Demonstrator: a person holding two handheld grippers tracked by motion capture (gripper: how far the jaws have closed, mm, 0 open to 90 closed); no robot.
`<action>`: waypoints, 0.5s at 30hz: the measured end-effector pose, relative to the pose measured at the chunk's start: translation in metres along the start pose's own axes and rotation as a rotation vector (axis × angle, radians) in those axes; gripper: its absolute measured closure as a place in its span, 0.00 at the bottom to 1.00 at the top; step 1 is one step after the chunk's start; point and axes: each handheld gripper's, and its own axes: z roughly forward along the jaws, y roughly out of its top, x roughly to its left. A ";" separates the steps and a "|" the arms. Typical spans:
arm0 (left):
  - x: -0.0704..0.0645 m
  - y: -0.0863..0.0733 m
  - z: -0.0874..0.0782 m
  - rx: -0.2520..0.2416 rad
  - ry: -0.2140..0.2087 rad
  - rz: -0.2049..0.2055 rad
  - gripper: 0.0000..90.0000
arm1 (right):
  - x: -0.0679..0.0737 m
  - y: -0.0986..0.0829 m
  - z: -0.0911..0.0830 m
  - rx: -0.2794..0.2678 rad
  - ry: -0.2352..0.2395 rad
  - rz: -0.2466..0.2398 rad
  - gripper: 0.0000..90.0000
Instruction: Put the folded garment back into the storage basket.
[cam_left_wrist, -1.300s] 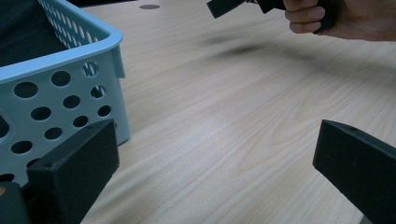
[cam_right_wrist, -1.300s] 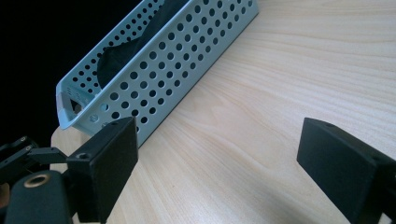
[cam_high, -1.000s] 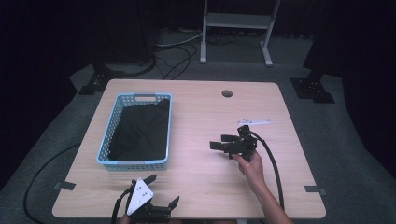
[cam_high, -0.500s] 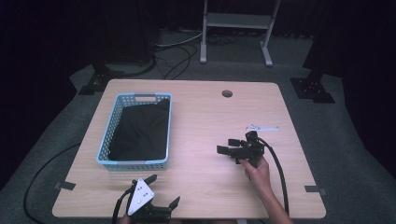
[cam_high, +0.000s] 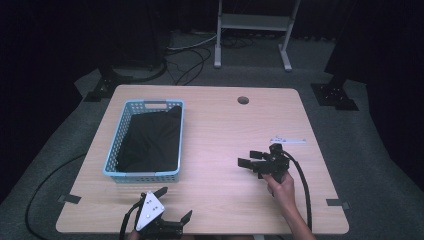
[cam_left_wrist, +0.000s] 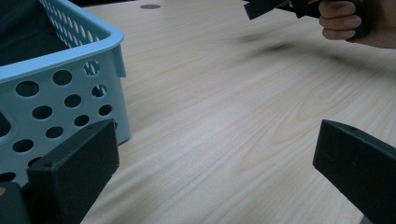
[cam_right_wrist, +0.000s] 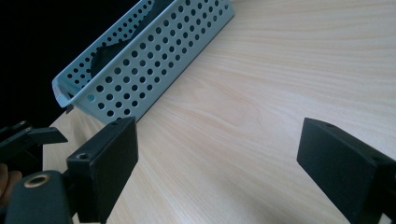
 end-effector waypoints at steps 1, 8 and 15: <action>0.000 0.000 0.000 0.000 -0.001 0.000 0.00 | 0.000 -0.002 -0.001 -0.003 -0.001 0.000 0.14; -0.002 0.000 0.001 0.004 -0.002 0.007 0.00 | -0.003 -0.008 -0.010 -0.017 -0.002 0.013 0.14; -0.001 0.000 0.001 0.004 0.002 0.005 0.00 | -0.006 -0.014 -0.017 -0.025 -0.005 0.021 0.14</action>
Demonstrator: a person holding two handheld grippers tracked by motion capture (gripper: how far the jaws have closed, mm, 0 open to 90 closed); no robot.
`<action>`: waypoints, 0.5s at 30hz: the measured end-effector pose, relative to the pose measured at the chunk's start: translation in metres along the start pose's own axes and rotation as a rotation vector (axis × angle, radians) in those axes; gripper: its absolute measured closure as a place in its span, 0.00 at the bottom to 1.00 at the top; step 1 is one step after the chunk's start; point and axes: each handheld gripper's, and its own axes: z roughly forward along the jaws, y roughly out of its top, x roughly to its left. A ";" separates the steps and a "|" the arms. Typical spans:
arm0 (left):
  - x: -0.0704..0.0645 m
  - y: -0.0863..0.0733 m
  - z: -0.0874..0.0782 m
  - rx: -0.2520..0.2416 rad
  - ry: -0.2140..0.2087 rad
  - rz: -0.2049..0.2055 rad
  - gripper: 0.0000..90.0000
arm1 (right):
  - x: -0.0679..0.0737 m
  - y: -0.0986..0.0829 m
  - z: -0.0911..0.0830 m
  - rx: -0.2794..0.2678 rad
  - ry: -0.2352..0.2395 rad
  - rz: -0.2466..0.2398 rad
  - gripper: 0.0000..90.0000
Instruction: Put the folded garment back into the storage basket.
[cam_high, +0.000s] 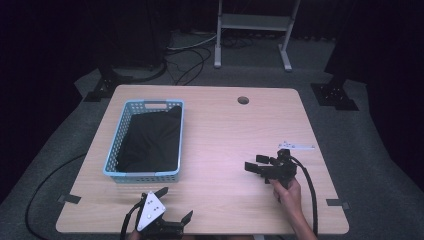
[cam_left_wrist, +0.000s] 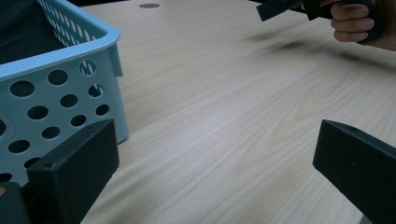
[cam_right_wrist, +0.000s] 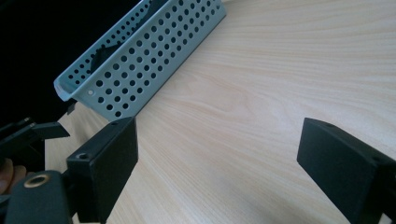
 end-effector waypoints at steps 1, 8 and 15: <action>0.000 0.000 0.000 0.000 0.000 0.000 0.00 | 0.000 0.000 -0.001 0.002 0.001 -0.001 0.14; -0.001 0.000 0.000 0.002 -0.003 0.003 0.00 | 0.000 -0.002 -0.008 -0.006 -0.001 -0.003 0.14; -0.001 0.000 0.001 0.002 -0.002 0.005 0.00 | -0.003 -0.008 -0.014 -0.029 0.004 0.011 0.14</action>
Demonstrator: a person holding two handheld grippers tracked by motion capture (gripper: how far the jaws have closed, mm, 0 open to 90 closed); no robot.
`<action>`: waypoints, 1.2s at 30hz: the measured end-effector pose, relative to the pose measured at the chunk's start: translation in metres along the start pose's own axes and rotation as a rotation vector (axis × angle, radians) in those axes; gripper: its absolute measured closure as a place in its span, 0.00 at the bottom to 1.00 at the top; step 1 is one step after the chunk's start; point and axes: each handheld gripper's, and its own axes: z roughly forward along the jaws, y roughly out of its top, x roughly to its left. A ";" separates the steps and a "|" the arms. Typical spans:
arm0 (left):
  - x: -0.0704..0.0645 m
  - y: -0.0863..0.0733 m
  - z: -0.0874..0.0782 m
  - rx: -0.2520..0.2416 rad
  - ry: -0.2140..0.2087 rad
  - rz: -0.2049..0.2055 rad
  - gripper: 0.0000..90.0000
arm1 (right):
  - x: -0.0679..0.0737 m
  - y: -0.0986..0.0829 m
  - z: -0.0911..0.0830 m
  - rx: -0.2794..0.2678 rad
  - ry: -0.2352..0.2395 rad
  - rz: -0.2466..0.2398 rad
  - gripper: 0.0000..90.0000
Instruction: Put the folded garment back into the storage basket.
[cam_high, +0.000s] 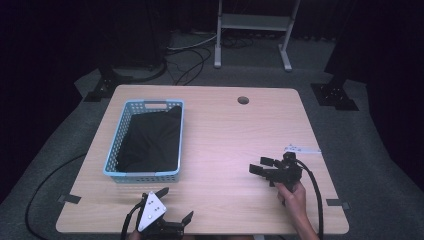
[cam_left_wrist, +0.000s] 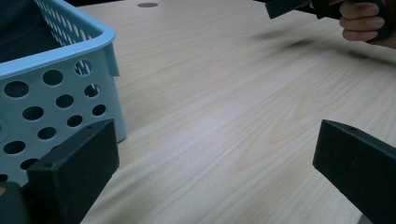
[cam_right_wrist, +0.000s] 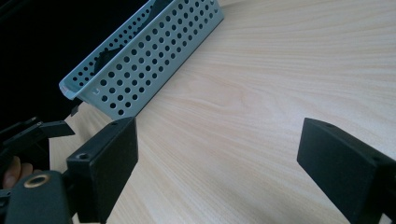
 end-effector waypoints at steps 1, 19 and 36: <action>0.000 0.000 0.000 0.000 0.000 0.000 0.00 | 0.000 -0.001 -0.001 -0.004 -0.001 -0.001 0.14; -0.001 0.000 0.001 0.010 0.003 0.009 0.00 | -0.007 -0.020 -0.026 -0.049 -0.001 0.040 0.14; -0.002 0.000 0.001 0.006 0.003 0.008 0.00 | -0.008 -0.035 -0.040 -0.072 -0.015 0.050 0.14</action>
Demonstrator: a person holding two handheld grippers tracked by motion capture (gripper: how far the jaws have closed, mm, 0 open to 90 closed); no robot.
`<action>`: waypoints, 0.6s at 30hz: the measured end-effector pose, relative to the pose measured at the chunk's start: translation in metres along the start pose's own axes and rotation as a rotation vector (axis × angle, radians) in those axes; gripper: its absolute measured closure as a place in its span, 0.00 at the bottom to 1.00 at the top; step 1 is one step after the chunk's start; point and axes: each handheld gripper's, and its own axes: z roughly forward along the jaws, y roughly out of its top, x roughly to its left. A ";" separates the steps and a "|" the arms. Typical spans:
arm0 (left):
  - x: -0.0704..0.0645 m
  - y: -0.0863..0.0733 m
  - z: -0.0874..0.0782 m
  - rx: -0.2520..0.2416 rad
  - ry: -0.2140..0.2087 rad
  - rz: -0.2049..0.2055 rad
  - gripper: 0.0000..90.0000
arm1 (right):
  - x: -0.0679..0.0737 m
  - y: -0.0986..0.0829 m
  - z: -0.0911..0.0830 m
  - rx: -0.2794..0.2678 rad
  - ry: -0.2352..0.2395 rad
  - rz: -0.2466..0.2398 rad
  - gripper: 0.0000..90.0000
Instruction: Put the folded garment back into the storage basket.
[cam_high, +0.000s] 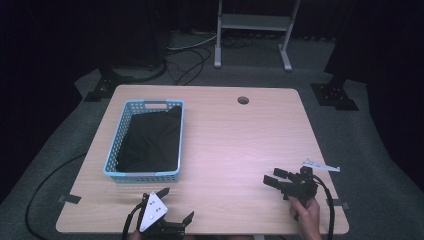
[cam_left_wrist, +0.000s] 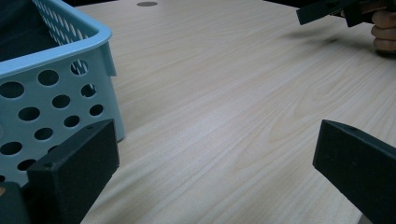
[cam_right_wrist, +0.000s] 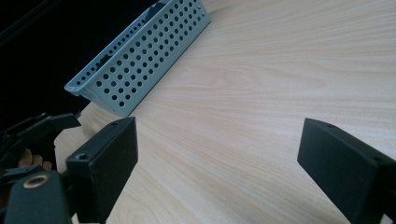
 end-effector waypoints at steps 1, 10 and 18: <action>0.000 0.000 0.000 0.001 0.000 -0.001 0.00 | 0.000 -0.001 -0.001 0.000 0.000 -0.001 0.14; 0.000 0.000 0.000 -0.001 0.004 -0.003 0.00 | 0.002 -0.006 -0.010 -0.002 -0.018 -0.011 0.13; 0.000 0.000 0.000 -0.003 0.005 -0.004 0.00 | 0.004 -0.010 -0.017 -0.008 -0.028 -0.024 0.13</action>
